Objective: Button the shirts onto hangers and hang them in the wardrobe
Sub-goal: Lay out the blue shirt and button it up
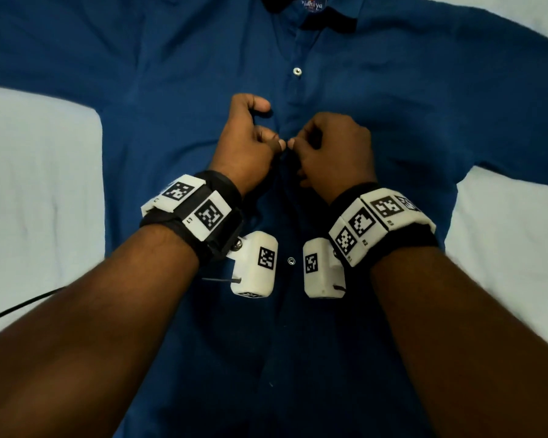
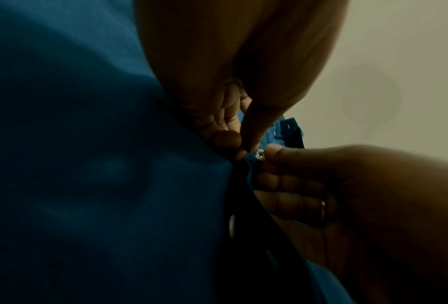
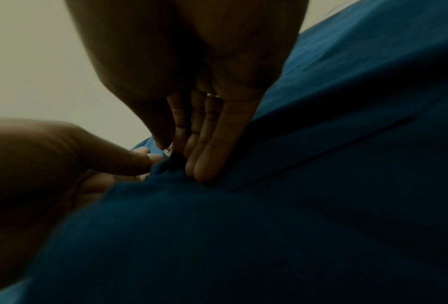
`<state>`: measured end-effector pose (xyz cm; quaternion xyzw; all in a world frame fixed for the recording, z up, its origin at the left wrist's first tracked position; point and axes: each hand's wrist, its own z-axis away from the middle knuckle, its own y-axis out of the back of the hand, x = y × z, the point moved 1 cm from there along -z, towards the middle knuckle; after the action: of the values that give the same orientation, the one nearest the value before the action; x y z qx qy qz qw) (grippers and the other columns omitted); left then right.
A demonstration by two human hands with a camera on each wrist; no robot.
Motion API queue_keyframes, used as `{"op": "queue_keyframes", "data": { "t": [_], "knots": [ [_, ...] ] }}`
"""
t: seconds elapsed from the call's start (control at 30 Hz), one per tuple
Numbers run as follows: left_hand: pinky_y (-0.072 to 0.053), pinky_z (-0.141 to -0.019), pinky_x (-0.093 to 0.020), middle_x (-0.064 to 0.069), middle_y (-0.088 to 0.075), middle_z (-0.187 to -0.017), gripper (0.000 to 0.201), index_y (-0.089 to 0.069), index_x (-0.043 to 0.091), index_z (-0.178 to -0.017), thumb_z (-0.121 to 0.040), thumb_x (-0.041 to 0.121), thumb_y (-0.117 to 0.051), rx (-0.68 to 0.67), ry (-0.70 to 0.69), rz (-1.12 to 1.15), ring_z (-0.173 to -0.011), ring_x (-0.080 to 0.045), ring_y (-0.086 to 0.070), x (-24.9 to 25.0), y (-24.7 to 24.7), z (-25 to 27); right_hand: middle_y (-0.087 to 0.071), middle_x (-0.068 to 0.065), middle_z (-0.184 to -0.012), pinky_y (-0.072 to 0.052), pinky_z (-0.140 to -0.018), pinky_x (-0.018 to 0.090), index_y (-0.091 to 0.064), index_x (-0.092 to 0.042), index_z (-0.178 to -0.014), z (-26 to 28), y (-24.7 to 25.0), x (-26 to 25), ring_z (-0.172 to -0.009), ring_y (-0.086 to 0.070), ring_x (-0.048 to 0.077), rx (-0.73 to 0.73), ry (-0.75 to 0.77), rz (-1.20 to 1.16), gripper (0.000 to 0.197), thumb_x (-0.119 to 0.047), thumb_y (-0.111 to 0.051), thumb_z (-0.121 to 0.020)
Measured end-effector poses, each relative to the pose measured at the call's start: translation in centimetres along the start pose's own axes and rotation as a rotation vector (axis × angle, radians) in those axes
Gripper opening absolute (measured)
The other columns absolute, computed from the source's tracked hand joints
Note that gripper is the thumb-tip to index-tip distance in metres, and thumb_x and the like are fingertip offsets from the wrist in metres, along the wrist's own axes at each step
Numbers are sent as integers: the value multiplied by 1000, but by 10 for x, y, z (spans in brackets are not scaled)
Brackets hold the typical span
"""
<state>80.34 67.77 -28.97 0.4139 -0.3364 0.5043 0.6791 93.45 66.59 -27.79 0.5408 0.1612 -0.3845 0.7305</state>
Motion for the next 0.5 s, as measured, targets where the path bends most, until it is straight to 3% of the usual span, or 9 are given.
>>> {"op": "queue_keyframes", "data": {
  "t": [0.1, 0.2, 0.27, 0.33, 0.4, 0.43, 0.5],
  "knots": [
    [-47, -63, -24, -9, -53, -79, 41, -40, 20, -114, -89, -8, -56, -18, -102, -128, -70, -17, -53, -1, 1, 2, -68, 7, -69, -60, -62, 46, -59, -17, -68, -4, 2, -3, -66, -70, 31, -105, -47, 23, 23, -24, -66, -88],
    [-45, -69, -19, 0, -57, -80, 42, -46, 19, -122, -86, -2, -56, -59, -257, -373, -70, -9, -56, 6, 5, 3, -56, 8, -54, -46, -40, 27, -57, -18, -67, -10, 12, -6, -38, -56, 17, -243, -80, -48, 28, -17, -63, -95],
    [-47, -74, -27, 2, -61, -88, 48, -46, 18, -129, -84, 2, -56, -60, -311, -521, -78, -16, -60, 12, 6, 3, -57, 12, -55, -39, -35, 22, -58, -16, -68, -11, 18, -7, -34, -51, 15, -276, -96, -54, 28, -20, -64, -96],
    [-46, -78, -33, 0, -62, -97, 52, -47, 18, -130, -81, 1, -52, -14, -311, -592, -87, -20, -59, 15, 7, 5, -66, 12, -66, -50, -44, 30, -62, -13, -69, -13, 19, -6, -49, -61, 23, -174, -82, 31, 26, -27, -67, -91],
    [-44, -81, -34, -2, -61, -102, 48, -50, 15, -125, -80, 0, -46, 64, -316, -600, -93, -23, -57, 14, 12, 13, -70, 5, -76, -58, -66, 38, -65, -13, -77, -5, 22, -5, -70, -68, 30, -23, -68, 108, 24, -35, -65, -87],
    [-43, -82, -34, -3, -62, -102, 42, -53, 14, -120, -81, 0, -46, 103, -314, -591, -94, -23, -58, 10, 16, 20, -68, 1, -78, -55, -71, 36, -63, -14, -79, 4, 24, -6, -78, -68, 30, 16, -60, 130, 27, -40, -64, -88],
    [-43, -84, -32, -3, -67, -100, 29, -61, 13, -110, -85, 2, -50, 160, -300, -570, -94, -23, -62, 1, 24, 39, -62, -3, -78, -43, -69, 29, -61, -17, -81, 34, 24, -9, -85, -64, 25, 1, -36, 204, 38, -54, -65, -86]
  ]
}}
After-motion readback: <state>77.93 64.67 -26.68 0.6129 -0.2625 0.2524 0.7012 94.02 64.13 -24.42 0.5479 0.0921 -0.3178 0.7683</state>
